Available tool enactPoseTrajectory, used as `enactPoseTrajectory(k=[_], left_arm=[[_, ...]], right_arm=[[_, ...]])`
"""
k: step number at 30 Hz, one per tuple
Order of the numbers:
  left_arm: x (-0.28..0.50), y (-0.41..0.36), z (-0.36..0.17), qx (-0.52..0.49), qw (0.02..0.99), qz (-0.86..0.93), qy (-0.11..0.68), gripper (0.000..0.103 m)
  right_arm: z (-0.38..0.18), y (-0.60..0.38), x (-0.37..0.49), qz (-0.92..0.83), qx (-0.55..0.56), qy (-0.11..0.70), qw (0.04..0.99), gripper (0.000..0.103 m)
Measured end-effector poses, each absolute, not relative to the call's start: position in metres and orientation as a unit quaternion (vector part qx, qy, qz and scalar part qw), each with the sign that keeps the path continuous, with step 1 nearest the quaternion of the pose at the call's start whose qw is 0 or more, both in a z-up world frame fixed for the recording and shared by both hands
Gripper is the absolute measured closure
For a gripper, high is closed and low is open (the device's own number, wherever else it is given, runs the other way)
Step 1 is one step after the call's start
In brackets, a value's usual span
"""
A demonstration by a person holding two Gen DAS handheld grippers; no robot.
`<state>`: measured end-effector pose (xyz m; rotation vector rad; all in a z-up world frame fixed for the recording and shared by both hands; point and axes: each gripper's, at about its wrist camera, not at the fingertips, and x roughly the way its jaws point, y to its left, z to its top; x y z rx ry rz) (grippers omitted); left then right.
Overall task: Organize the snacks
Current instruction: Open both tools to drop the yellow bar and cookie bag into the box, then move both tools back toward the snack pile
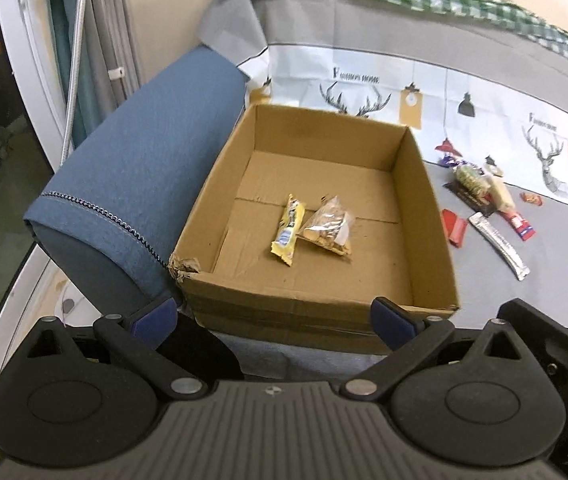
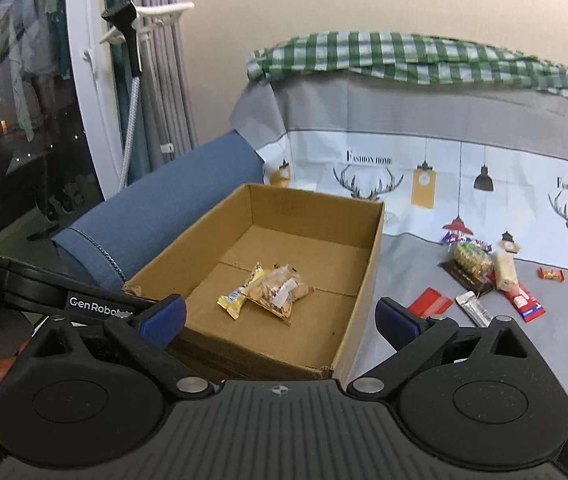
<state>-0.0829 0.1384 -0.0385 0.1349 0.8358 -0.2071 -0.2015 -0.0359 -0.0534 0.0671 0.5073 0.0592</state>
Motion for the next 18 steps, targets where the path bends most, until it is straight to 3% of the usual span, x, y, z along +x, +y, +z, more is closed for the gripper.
enactPoseTrajectory(k=[18], left_arm=[[-0.115, 0.137, -0.02, 0.072, 0.919, -0.111, 0.371, 0.0]], right_arm=[[-0.04, -0.036, -0.239, 0.029, 0.033, 0.203, 0.978, 0.001]])
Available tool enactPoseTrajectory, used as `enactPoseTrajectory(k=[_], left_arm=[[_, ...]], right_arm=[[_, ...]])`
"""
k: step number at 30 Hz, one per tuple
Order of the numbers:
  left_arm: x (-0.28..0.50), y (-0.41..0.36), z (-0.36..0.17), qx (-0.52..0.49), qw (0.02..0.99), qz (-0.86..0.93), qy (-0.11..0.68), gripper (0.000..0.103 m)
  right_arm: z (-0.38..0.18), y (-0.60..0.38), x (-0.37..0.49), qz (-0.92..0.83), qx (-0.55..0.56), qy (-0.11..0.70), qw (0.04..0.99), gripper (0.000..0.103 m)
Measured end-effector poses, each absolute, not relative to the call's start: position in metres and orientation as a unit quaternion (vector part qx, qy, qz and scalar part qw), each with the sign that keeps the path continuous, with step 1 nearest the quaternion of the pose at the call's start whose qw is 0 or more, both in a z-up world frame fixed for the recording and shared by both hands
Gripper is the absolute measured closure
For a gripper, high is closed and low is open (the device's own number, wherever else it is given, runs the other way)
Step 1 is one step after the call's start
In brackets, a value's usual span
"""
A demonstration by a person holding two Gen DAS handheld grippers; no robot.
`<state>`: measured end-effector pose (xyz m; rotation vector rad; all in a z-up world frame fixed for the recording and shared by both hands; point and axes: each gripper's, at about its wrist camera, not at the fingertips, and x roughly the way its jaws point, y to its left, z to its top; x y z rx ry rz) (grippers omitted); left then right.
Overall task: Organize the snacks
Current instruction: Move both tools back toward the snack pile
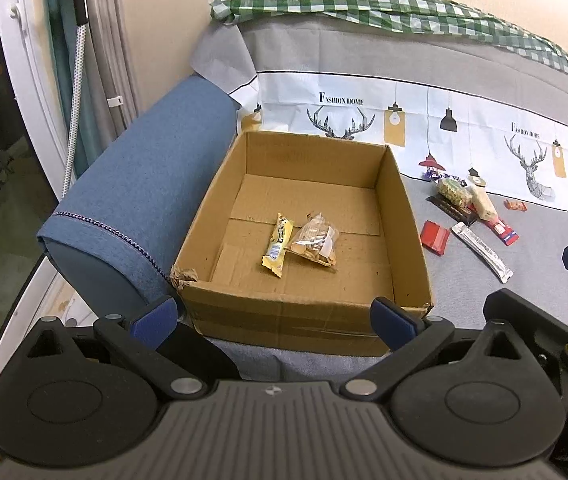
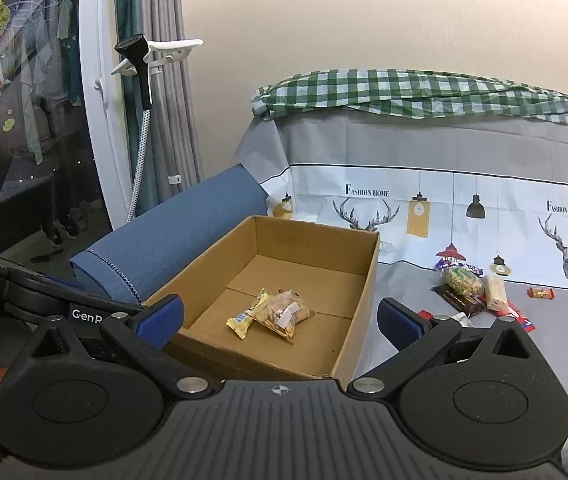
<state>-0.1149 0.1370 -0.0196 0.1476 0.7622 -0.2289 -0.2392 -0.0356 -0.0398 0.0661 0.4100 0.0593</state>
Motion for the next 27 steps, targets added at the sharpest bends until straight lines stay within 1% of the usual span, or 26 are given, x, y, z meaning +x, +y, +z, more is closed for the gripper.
enactPoseTrajectory(k=[11, 16, 22, 27], left_arm=[[-0.114, 0.133, -0.019, 0.082, 0.917, -0.116, 0.373, 0.0], [-0.107, 0.127, -0.021, 0.093, 0.909, -0.124, 0.387, 0.0], [-0.084, 0.107, -0.022, 0.086, 0.897, -0.138, 0.412, 0.0], [-0.063, 0.073, -0.017, 0.1, 0.893, -0.154, 0.41, 0.0]], right_arm=[[-0.041, -0.038, -0.238, 0.03, 0.042, 0.209, 0.977, 0.001], [-0.044, -0.046, -0.235, 0.024, 0.056, 0.211, 0.975, 0.001], [-0.05, -0.068, -0.229, 0.0, 0.076, 0.208, 0.975, 0.001], [-0.061, -0.096, -0.222, -0.034, 0.089, 0.212, 0.973, 0.001]])
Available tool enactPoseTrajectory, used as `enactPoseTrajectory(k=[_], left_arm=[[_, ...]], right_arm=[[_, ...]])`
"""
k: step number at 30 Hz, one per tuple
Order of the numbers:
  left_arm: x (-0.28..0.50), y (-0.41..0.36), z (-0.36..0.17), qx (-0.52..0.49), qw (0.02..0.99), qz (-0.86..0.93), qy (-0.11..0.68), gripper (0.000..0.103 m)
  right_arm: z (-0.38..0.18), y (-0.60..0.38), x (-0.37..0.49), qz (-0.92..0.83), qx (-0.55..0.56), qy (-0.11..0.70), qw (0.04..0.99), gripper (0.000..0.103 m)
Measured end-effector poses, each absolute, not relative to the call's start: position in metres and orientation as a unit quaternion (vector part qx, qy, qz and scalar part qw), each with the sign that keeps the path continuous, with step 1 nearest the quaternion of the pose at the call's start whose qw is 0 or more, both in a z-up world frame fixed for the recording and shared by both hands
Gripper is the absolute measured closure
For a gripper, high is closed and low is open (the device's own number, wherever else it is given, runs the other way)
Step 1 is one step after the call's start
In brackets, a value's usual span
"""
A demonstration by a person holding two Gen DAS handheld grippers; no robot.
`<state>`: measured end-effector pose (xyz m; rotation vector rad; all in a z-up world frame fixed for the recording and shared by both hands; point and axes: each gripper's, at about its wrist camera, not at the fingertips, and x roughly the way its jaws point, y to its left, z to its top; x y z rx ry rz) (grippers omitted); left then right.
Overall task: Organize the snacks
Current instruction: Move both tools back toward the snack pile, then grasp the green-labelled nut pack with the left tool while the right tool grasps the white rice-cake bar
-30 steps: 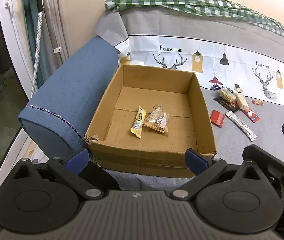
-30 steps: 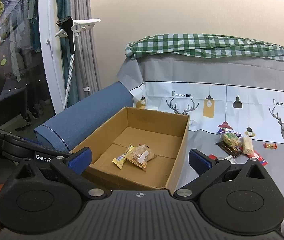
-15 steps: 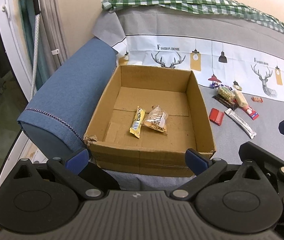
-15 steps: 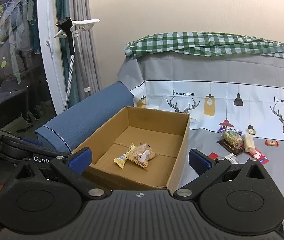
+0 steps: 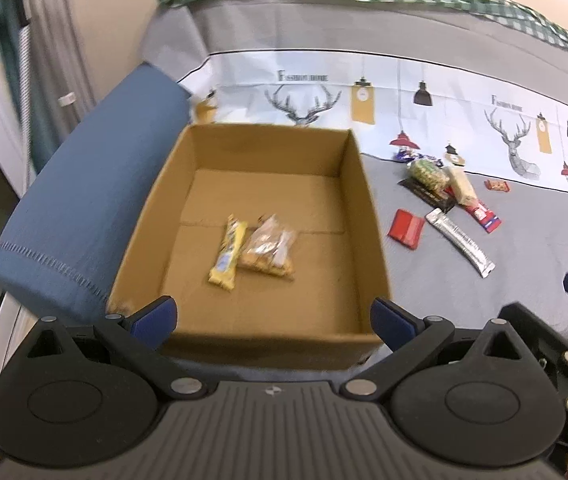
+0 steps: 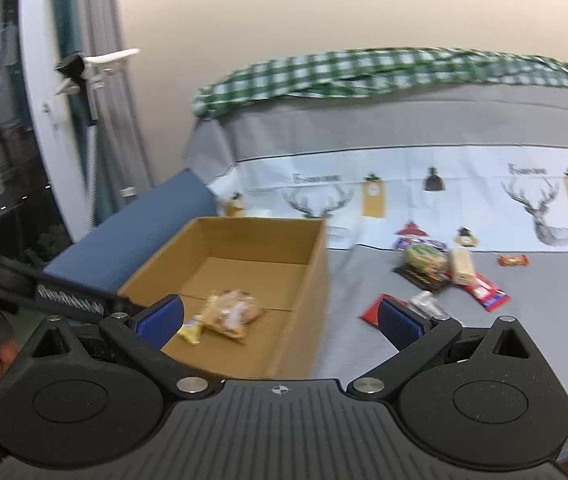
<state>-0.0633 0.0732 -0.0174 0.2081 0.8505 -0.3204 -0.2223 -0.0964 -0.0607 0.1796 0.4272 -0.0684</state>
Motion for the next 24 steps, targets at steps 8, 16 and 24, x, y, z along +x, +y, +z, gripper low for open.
enactPoseTrajectory(k=[8, 16, 24], left_arm=[[-0.026, 0.0, -0.013, 0.127, 0.88, -0.202, 0.411, 0.0], [0.023, -0.108, -0.026, 0.197, 0.858, -0.264, 0.394, 0.0], [0.099, -0.224, -0.079, 0.24, 0.833, -0.282, 0.412, 0.0]], right_arm=[[-0.078, -0.166, -0.208, -0.108, 0.126, 0.214, 0.963, 0.001], [-0.104, -0.241, -0.176, -0.177, 0.135, 0.224, 0.949, 0.001], [-0.147, -0.316, -0.108, -0.217, 0.135, 0.255, 0.933, 0.001]])
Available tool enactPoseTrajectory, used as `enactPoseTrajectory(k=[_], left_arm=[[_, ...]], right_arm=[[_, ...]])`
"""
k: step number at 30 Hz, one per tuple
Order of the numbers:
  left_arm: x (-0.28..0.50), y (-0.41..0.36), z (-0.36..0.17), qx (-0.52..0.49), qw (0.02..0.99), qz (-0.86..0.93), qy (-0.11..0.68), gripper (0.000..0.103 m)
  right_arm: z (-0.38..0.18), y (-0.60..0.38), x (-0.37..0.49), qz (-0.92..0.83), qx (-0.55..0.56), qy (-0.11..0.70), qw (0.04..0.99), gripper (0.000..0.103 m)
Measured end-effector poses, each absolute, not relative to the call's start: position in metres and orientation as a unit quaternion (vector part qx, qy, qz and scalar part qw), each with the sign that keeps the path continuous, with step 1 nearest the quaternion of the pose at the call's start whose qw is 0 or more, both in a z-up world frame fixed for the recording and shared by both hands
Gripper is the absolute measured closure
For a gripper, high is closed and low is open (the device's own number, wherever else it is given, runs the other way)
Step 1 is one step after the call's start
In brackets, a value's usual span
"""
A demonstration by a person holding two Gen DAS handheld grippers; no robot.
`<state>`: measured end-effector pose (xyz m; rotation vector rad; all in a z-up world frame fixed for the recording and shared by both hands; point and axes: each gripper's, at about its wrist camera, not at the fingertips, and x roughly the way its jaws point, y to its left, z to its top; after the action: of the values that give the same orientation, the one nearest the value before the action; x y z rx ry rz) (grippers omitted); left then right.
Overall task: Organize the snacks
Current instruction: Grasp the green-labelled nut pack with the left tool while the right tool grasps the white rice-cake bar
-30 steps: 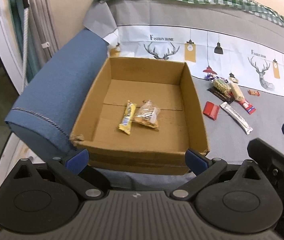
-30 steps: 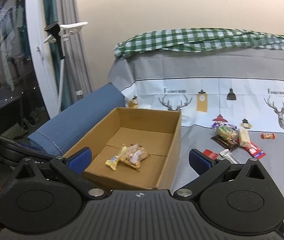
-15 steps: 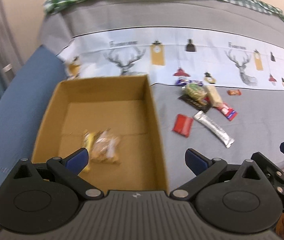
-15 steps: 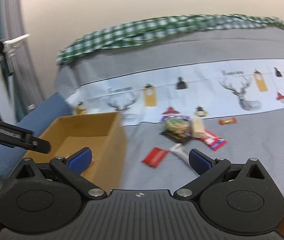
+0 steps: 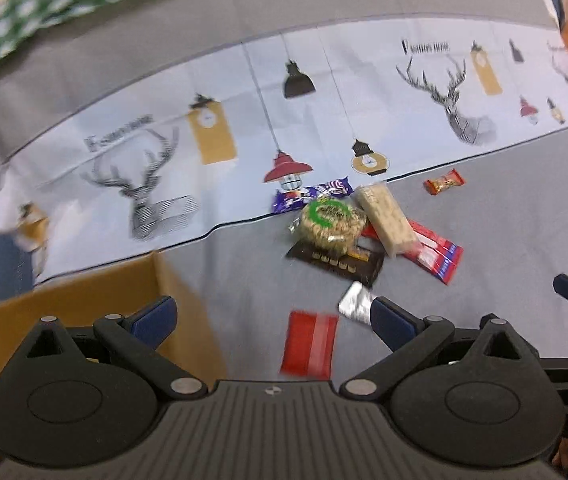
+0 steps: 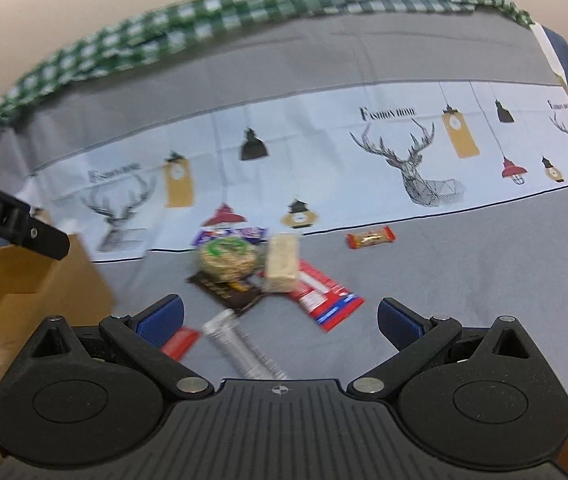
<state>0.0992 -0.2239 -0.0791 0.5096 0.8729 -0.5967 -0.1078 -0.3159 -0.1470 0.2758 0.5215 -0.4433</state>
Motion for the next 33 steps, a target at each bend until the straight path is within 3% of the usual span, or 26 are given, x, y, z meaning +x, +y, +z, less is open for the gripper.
enactPoseTrajectory(k=[15, 17, 18, 19, 27, 30, 32, 33], left_arm=[[0.217, -0.276, -0.156, 0.266, 0.816, -0.225, 0.462, 0.0], [0.222, -0.287, -0.166, 0.265, 0.807, -0.234, 0.472, 0.0], [0.223, -0.293, -0.171, 0.265, 0.803, -0.24, 0.477, 0.0], [0.223, -0.3, -0.175, 0.264, 0.799, -0.247, 0.481, 0.0], [0.223, -0.364, -0.222, 0.272, 0.756, -0.299, 0.515, 0.0], [0.229, -0.381, -0.244, 0.29, 0.746, -0.287, 0.527, 0.0], [0.235, -0.386, -0.255, 0.291, 0.743, -0.273, 0.538, 0.0], [0.238, -0.385, -0.257, 0.281, 0.742, -0.275, 0.543, 0.0]], right_arm=[[-0.254, -0.401, 0.086, -0.208, 0.08, 0.332, 0.916, 0.004], [-0.261, -0.41, 0.092, -0.196, 0.092, 0.334, 0.917, 0.026], [-0.262, -0.414, 0.092, -0.183, 0.104, 0.335, 0.918, 0.055], [-0.264, -0.419, 0.091, -0.172, 0.117, 0.34, 0.917, 0.064], [-0.262, -0.475, 0.028, -0.234, 0.133, 0.341, 0.901, 0.065], [-0.271, -0.491, 0.012, -0.251, 0.128, 0.351, 0.893, 0.061], [-0.273, -0.495, 0.008, -0.248, 0.118, 0.346, 0.897, 0.052], [-0.274, -0.495, 0.009, -0.252, 0.11, 0.347, 0.896, 0.038]])
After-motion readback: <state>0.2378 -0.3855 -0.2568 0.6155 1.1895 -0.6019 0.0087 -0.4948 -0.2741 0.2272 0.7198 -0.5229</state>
